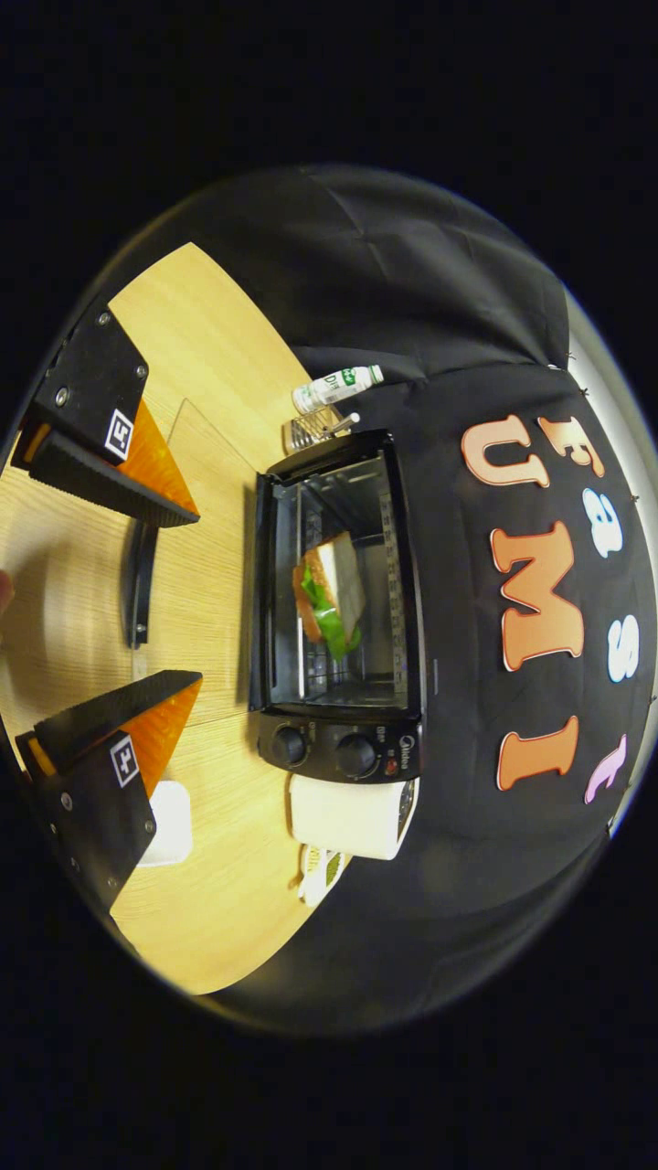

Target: Open the toaster oven, put the food inside, and close the toaster oven door.

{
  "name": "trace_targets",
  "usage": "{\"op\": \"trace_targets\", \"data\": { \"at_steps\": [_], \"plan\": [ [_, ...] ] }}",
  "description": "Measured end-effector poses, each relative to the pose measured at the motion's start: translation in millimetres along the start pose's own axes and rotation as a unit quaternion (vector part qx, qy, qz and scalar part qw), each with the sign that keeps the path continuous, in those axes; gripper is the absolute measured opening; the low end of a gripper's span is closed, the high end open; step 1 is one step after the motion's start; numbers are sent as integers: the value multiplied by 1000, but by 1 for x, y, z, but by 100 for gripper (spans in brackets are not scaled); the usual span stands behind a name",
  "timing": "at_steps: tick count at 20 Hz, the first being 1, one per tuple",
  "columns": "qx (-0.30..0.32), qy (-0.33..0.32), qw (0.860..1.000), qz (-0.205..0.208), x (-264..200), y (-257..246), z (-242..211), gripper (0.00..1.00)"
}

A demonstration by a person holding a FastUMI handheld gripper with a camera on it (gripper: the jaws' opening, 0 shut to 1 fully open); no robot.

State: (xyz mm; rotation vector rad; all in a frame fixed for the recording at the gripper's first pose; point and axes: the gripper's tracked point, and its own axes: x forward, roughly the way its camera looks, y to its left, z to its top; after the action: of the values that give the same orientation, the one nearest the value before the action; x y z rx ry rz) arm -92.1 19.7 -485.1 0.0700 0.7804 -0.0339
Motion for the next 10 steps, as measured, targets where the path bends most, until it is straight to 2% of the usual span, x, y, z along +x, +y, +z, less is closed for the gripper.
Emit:
{"op": "trace_targets", "data": {
  "at_steps": [7, 10],
  "plan": [
    [-20, 48, 999, 4, -12, 0, -41, 94],
    [-16, 65, 998, 4, 0, 1, -58, 94]
  ]
}}
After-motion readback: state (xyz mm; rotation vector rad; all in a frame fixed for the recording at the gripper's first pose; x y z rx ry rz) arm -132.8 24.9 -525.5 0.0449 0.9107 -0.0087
